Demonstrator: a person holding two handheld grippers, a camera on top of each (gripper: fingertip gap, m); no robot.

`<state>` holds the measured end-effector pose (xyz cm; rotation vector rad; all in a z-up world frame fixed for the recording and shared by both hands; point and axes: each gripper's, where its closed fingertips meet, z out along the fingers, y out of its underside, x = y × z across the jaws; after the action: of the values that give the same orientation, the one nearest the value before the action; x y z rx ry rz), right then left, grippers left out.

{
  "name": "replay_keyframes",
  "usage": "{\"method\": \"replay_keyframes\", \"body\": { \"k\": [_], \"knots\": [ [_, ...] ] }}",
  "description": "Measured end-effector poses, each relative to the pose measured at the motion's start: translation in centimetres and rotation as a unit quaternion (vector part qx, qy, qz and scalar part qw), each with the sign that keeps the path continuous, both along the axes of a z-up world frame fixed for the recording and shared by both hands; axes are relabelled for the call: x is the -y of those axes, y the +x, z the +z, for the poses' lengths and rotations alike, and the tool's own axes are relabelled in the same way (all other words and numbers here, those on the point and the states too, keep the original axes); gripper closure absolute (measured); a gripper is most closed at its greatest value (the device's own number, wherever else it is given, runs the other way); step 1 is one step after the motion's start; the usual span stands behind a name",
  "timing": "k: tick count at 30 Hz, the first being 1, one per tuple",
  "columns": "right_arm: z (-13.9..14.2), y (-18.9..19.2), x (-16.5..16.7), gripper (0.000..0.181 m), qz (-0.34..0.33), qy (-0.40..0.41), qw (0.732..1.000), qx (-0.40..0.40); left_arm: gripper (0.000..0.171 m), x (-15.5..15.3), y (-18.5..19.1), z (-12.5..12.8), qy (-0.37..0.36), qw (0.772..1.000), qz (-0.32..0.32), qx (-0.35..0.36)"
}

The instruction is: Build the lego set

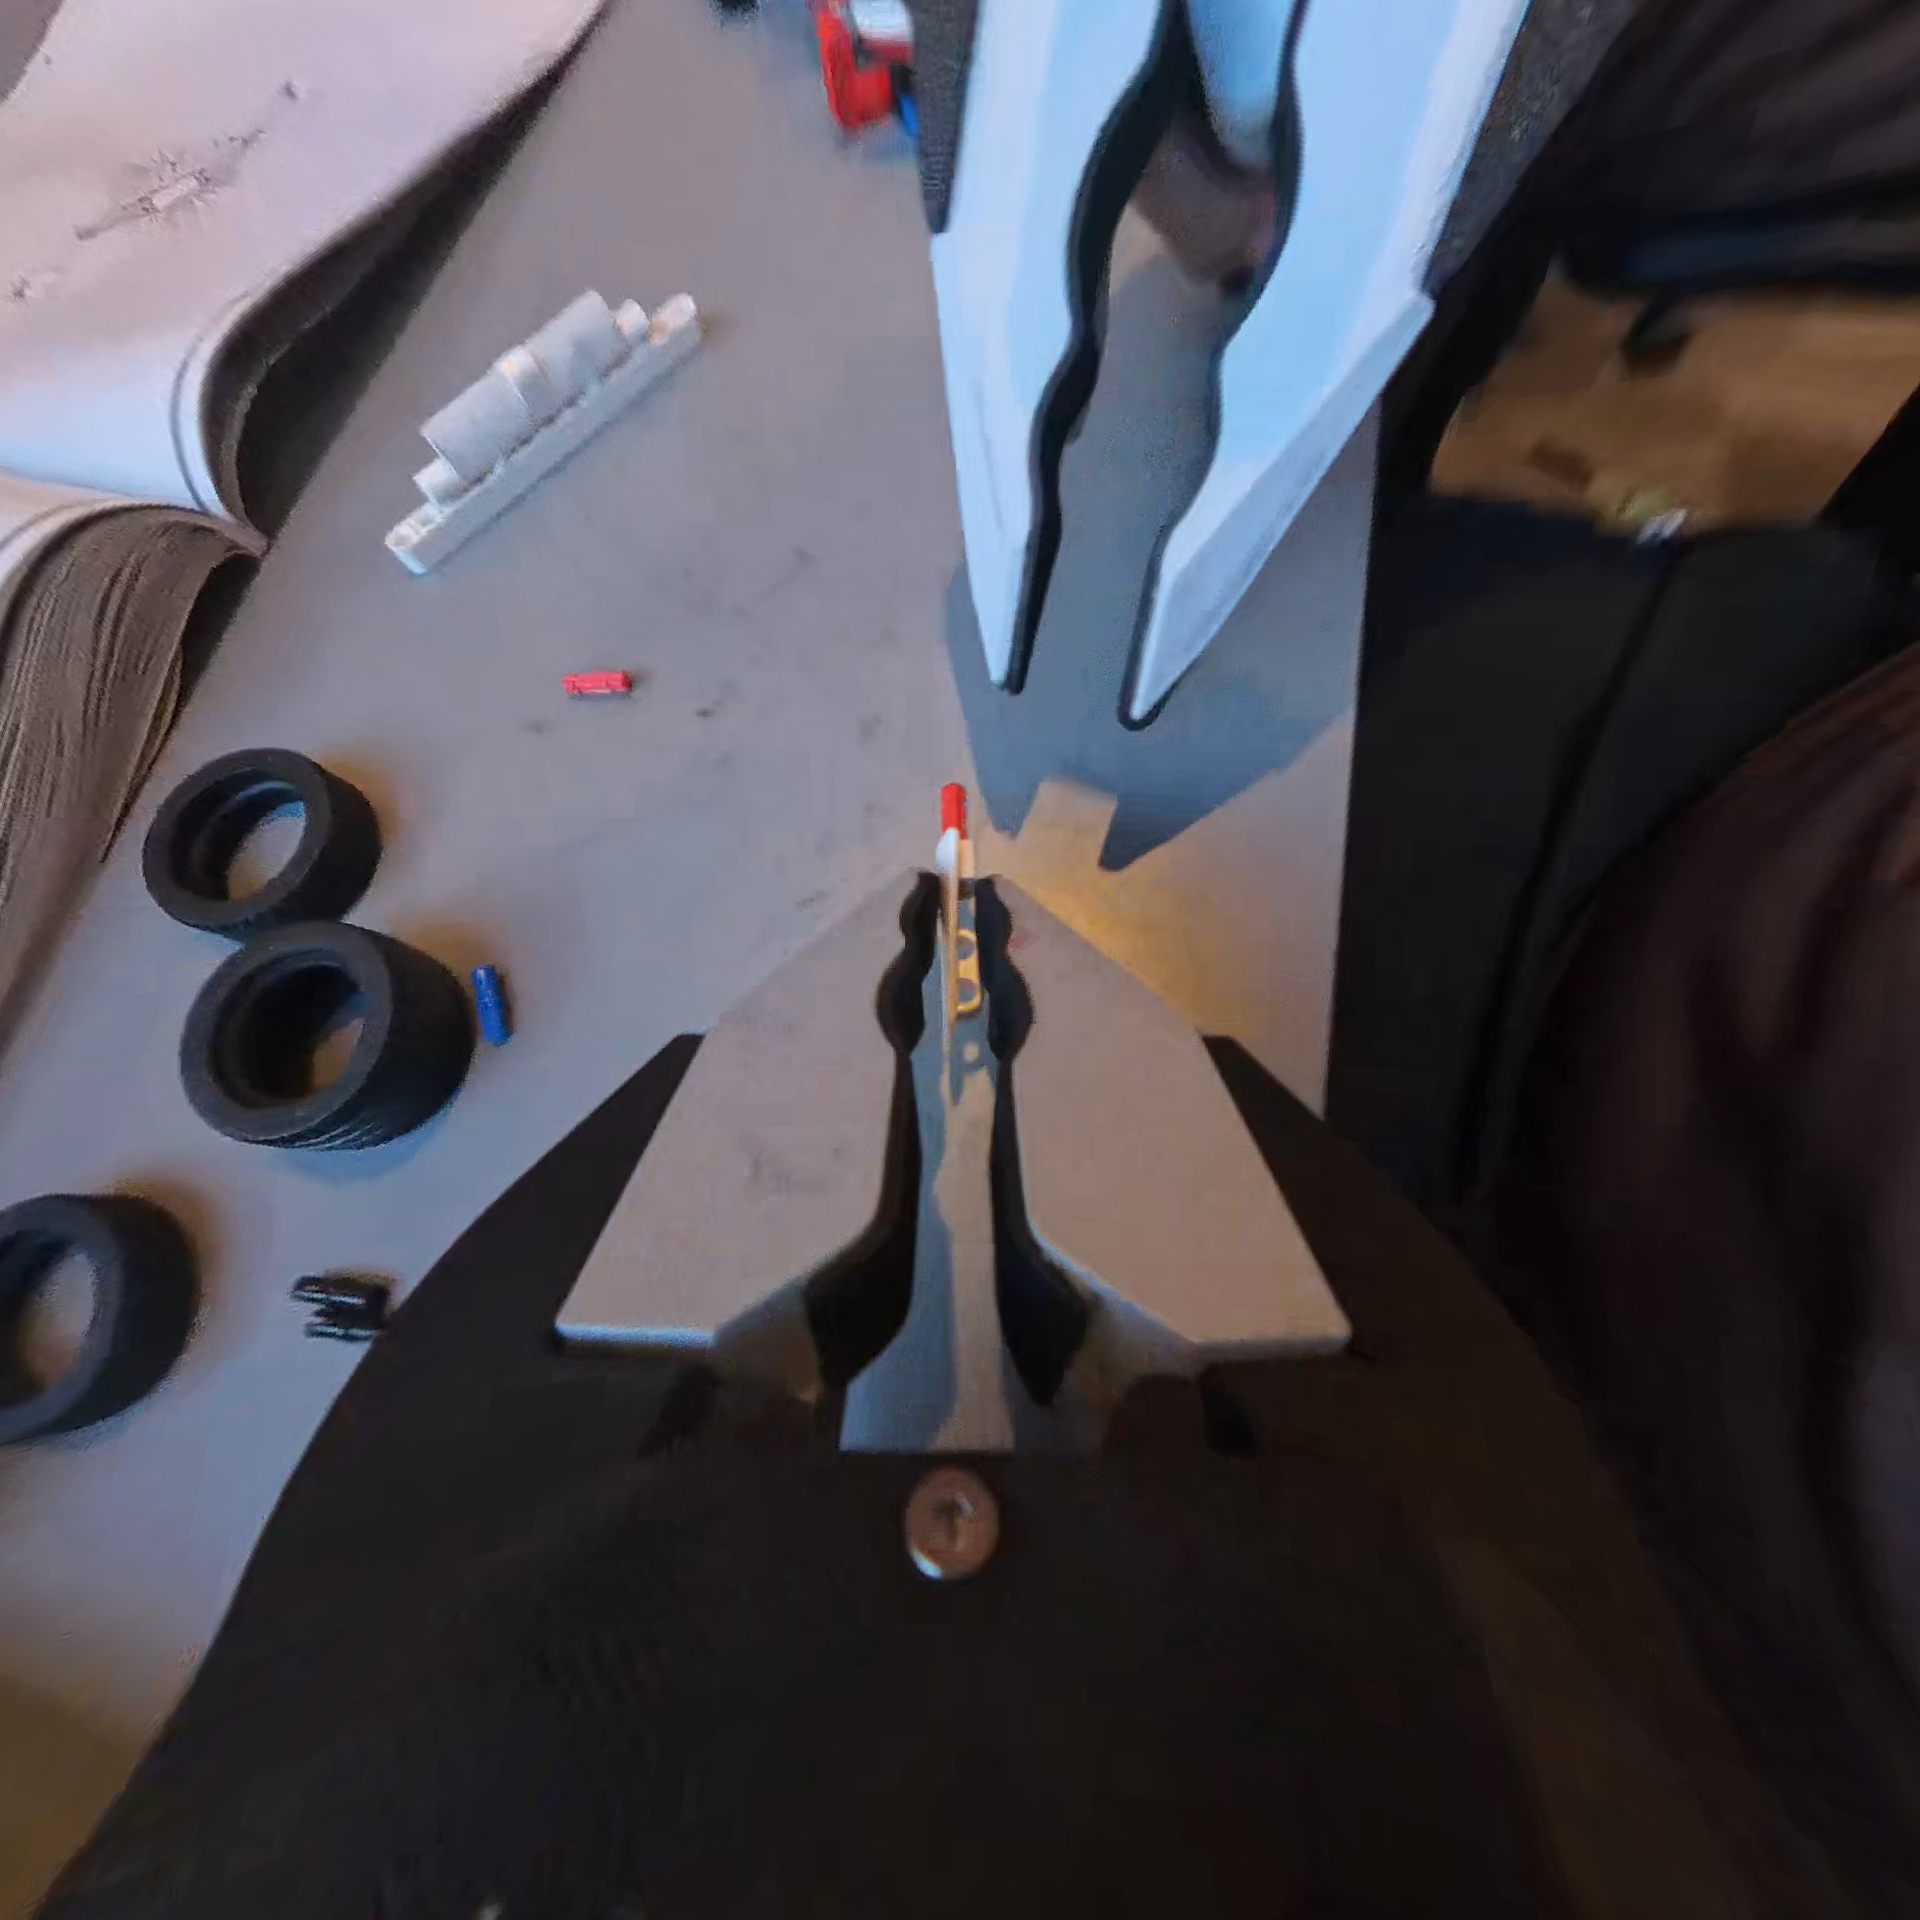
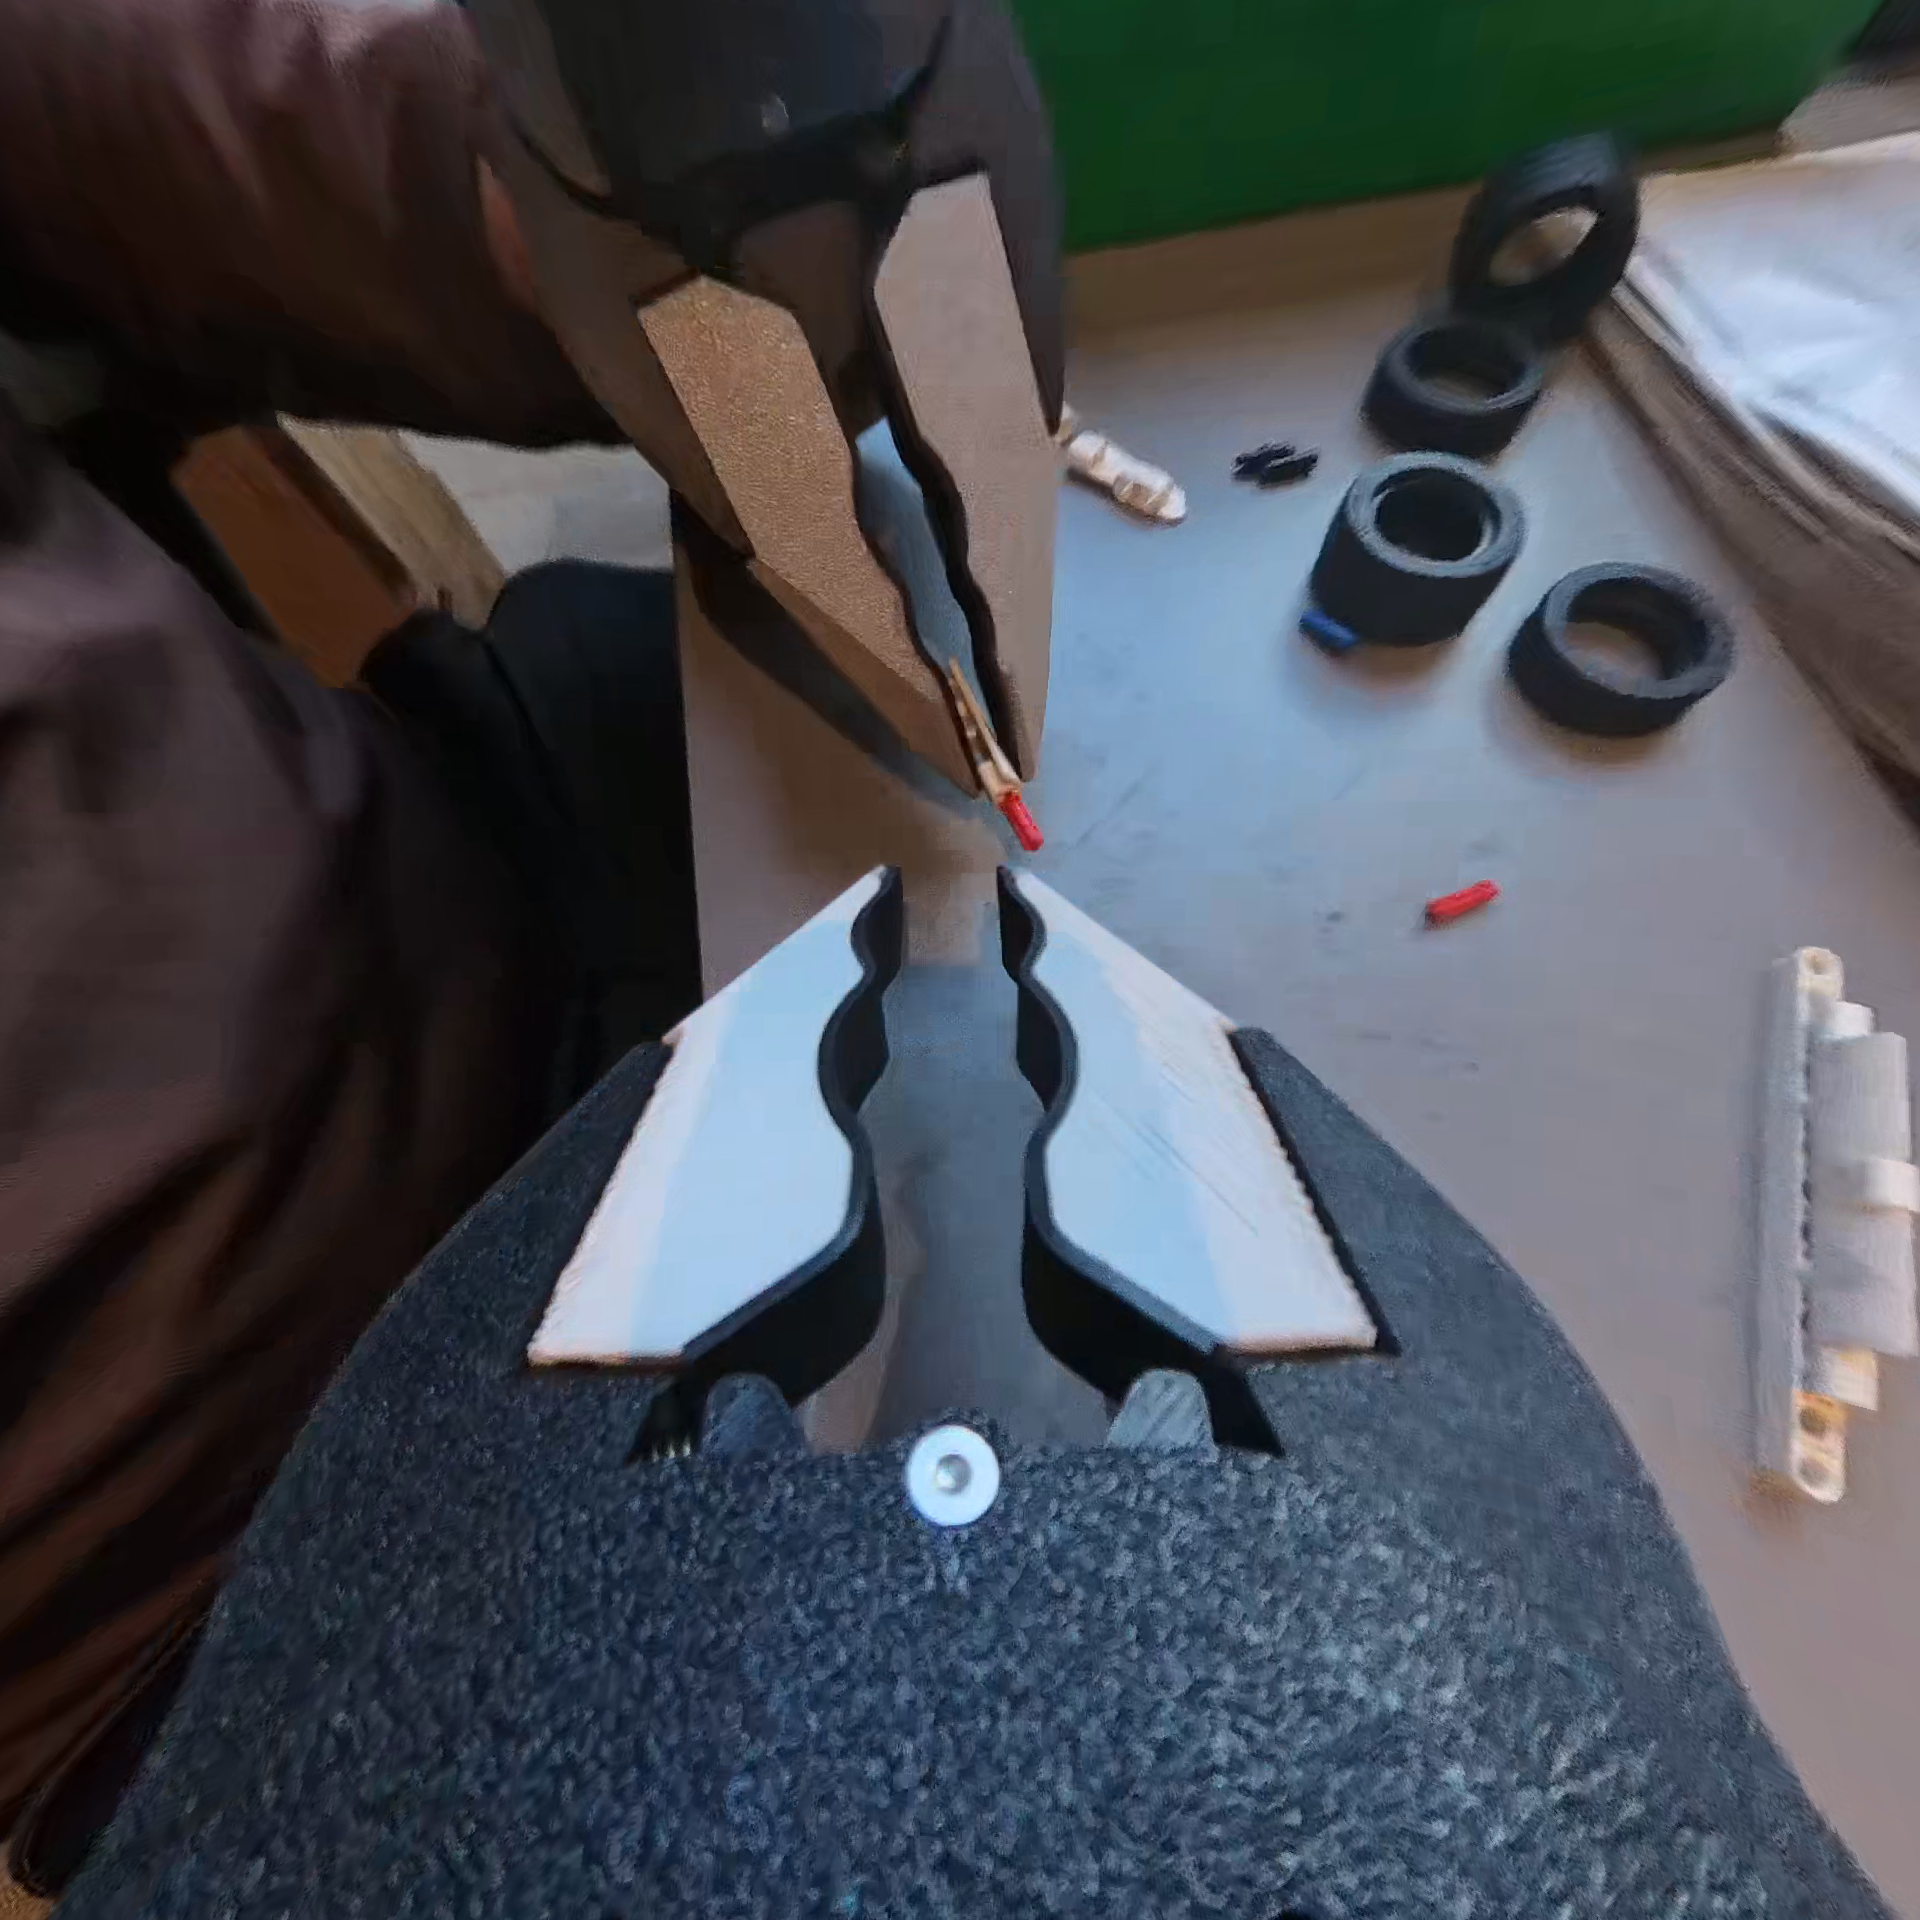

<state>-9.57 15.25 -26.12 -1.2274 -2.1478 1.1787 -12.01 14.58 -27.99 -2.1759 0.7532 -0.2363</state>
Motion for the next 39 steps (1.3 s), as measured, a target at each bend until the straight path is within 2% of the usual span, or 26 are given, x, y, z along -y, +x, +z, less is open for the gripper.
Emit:
{"method": "replay_keyframes", "body": {
  "k": [3, 7, 12, 19, 29, 39],
  "knots": [
    [-1.7, -1.0, 0.0, 0.161, -0.017, 0.048, 0.999, 0.017, 0.167, 0.5, 0.4, -1.0, -0.012, 0.999, -0.030, -0.039],
    [-2.6, -1.5, 0.2, 0.159, -0.017, 0.078, 0.996, 0.029, 0.167, 0.9, 0.8, -1.5, -0.025, 0.998, -0.046, -0.019],
    [-3.5, -1.6, 0.8, 0.176, -0.001, 0.094, 0.995, 0.043, 0.166, 1.0, 0.8, -1.5, -0.030, 0.999, -0.045, -0.006],
    [-3.5, -1.6, 1.1, 0.176, 0.005, 0.083, 0.995, 0.050, 0.163, 1.6, -0.4, -1.5, -0.041, 0.998, -0.038, -0.031],
    [-3.3, -1.5, 0.7, 0.176, 0.003, 0.076, 0.996, 0.048, 0.167, 1.5, -0.1, -1.6, -0.058, 0.997, -0.043, 0.023],
    [-3.1, -1.3, 0.5, 0.181, 0.005, 0.081, 0.996, 0.044, 0.167, 1.4, -0.1, -1.6, -0.060, 0.997, -0.048, 0.029]
  ]
}}
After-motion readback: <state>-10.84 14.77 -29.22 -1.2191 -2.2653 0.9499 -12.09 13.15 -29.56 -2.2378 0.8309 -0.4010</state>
